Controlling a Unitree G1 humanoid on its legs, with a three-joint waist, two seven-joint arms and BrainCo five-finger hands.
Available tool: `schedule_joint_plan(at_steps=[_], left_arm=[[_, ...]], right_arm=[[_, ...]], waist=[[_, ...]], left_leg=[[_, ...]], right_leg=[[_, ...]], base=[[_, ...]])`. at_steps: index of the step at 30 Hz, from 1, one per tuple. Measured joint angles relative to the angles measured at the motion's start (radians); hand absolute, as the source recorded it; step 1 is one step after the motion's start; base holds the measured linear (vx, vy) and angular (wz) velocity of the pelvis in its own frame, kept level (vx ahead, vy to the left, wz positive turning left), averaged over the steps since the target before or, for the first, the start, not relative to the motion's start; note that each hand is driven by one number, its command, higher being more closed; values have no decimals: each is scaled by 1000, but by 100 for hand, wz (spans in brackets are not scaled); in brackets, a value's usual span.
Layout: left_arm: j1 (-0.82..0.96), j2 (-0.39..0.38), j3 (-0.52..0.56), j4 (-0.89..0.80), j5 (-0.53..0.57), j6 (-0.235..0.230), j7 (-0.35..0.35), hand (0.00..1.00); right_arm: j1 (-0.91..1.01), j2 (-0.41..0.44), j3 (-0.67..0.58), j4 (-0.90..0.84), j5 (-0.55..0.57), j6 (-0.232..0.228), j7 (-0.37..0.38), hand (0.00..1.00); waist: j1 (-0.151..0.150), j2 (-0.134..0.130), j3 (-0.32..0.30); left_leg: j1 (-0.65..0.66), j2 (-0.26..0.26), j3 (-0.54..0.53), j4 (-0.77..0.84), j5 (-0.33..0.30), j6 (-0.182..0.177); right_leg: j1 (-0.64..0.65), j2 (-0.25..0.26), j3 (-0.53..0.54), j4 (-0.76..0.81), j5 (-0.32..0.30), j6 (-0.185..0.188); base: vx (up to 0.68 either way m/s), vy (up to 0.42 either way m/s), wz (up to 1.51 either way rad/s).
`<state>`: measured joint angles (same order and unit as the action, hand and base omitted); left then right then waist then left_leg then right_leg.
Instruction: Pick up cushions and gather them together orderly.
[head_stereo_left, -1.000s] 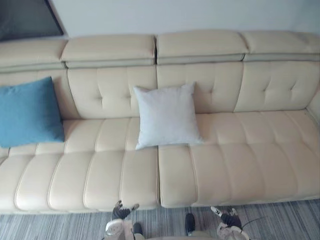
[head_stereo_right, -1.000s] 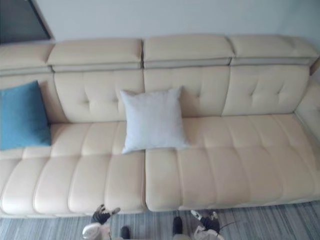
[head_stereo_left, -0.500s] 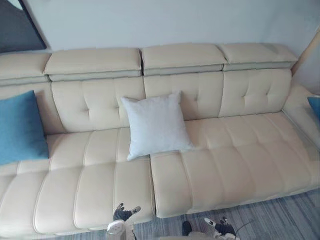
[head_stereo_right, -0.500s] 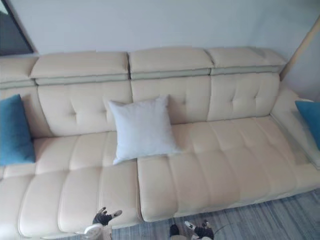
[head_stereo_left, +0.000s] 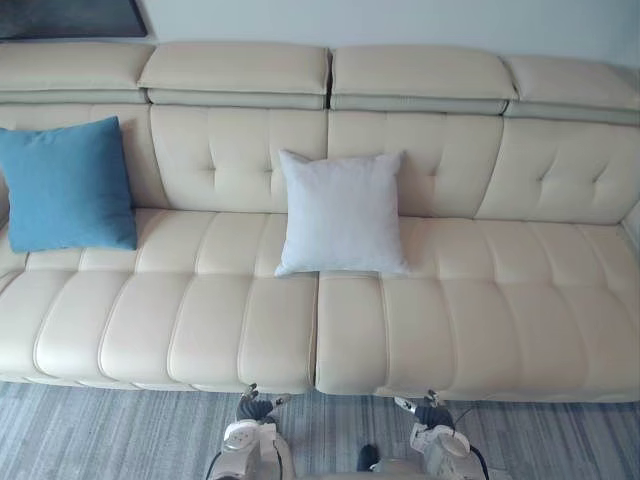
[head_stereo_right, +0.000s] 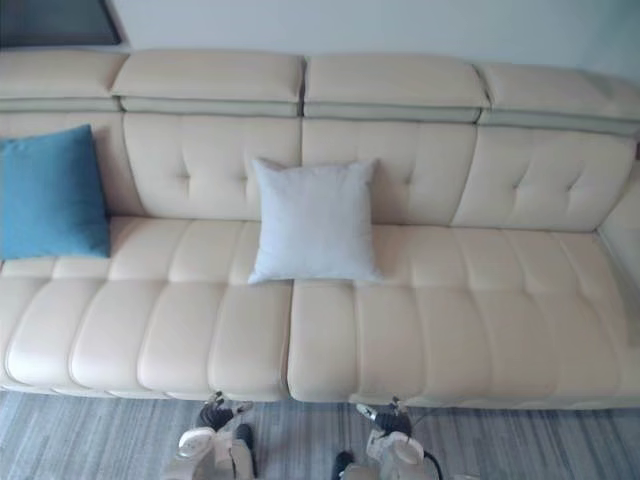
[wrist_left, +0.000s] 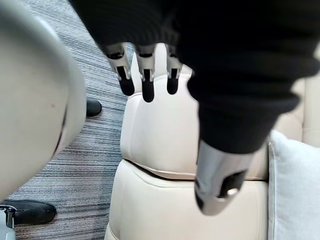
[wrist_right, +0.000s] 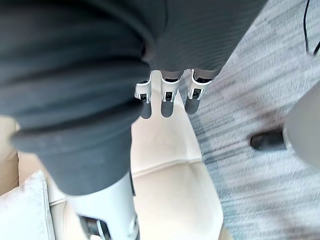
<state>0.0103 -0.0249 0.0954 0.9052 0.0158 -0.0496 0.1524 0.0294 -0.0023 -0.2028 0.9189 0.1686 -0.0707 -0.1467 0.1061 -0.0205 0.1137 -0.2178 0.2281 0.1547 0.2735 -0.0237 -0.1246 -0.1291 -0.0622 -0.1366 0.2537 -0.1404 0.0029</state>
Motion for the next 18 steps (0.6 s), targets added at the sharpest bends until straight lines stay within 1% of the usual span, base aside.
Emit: schedule_joint_plan(at_steps=[1, 2, 3, 4, 5, 6, 7, 9, 10, 11, 12, 13, 14, 15, 16, 18], left_arm=[[0, -4, 0, -3, 0, 0, 0, 0], [2, -5, 0, -4, 0, 0, 0, 0], [4, -6, 1, -5, 0, 2, 0, 0], [6, -7, 2, -5, 0, 3, 1, 0], [13, -8, 2, -5, 0, 9, 1, 0], [11, -3, 4, -9, -3, 14, 1, 0], [24, 16, 6, -9, -7, 17, 3, 0], [31, 26, 6, -9, -9, 17, 4, 0], [32, 26, 5, -5, -6, 18, 0, 0], [32, 23, 4, 2, -3, 18, 0, 0], [37, 21, 4, 15, 1, 17, -1, 0], [39, 21, 4, 34, 2, 17, -2, 0], [39, 20, 4, 39, 2, 17, -2, 0], [39, 18, 4, 46, 2, 17, -3, 0], [38, 15, 5, 60, 3, 17, -4, 0], [33, 11, 5, 77, 14, 17, -6, 0]], right_arm=[[5, -7, -2, 0, 0, 0, -4, 0], [13, -14, -2, 0, 0, 0, -5, 0], [21, -16, -2, 0, -1, 2, -6, 0], [25, -15, -1, 0, -1, 2, -6, 0], [33, -12, 0, -1, -1, 2, -6, 0], [34, 1, -6, 4, 0, 7, -6, 0], [52, 33, -7, 4, 0, 13, 0, 0], [64, 51, -8, 4, 0, 17, 2, 0], [71, 48, -12, 4, 0, 18, 5, 0], [74, 45, -18, 3, 0, 19, 6, 0], [77, 41, -32, 4, 0, 19, 8, 0], [82, 41, -52, 6, 0, 19, 11, 0], [82, 40, -57, 8, 0, 19, 11, 0], [88, 39, -70, 12, 1, 19, 13, 0], [88, 37, -88, 13, 1, 19, 14, 0], [88, 32, -99, 17, 8, 19, 19, 0]], waist=[[1, 0, 0], [0, -1, 0], [0, -1, 0], [0, 2, -2], [0, 15, -9], [-2, 10, -11], [-1, -9, -25], [-3, -25, -35], [-7, -27, -37], [-9, -22, -40], [-18, -13, -55], [-24, -11, -77], [-24, -11, -82], [-24, -3, -87], [-24, 10, -94], [-25, 19, -99]], left_leg=[[-8, -6, -1, 41, -25, 11], [-8, -20, -3, 118, -73, 21], [3, -34, -16, 197, -135, 17], [16, -40, -30, 215, -165, 9], [46, -47, -53, 190, -223, 9], [53, -61, -43, 163, -252, 14], [56, -72, -7, 128, -252, 15], [85, -85, 31, 95, -252, 15], [104, -99, 42, 86, -252, 15], [115, -103, 48, 80, -252, 15], [118, -107, 52, 71, -252, 16], [133, -113, 58, 47, -246, 22], [137, -113, 60, 40, -241, 28], [148, -114, 62, 36, -230, 31], [159, -110, 84, 28, -218, 47], [185, -107, 120, 7, -218, 48]], right_leg=[[-5, -9, -1, -1, 4, -2], [-9, -28, -2, -3, 12, 0], [-9, -40, 3, -13, 21, 12], [-11, -40, 12, -17, 21, 20], [-20, -31, 26, -19, 24, 28], [-29, -30, 62, -25, 37, 45], [-18, -40, 81, -61, 61, 57], [-6, -46, 102, -64, 73, 56], [26, -42, 111, -86, 80, 55], [38, -43, 121, -105, 92, 61], [44, -42, 125, -124, 100, 58], [44, -39, 141, -141, 106, 67], [44, -37, 147, -144, 107, 68], [44, -31, 156, -149, 110, 71], [43, -21, 177, -159, 121, 75], [45, -11, 211, -184, 133, 73]], base=[[-173, 94, 0], [-187, 160, -10], [-154, 167, -15], [-145, 207, -27], [-136, 241, -41], [-129, 240, -50], [-61, 169, -46], [57, 105, -45], [105, 74, -42], [96, 50, -29], [126, 53, -27], [118, 52, -25], [116, 27, -30], [120, 21, -44], [122, 16, -50], [177, 14, -65]])
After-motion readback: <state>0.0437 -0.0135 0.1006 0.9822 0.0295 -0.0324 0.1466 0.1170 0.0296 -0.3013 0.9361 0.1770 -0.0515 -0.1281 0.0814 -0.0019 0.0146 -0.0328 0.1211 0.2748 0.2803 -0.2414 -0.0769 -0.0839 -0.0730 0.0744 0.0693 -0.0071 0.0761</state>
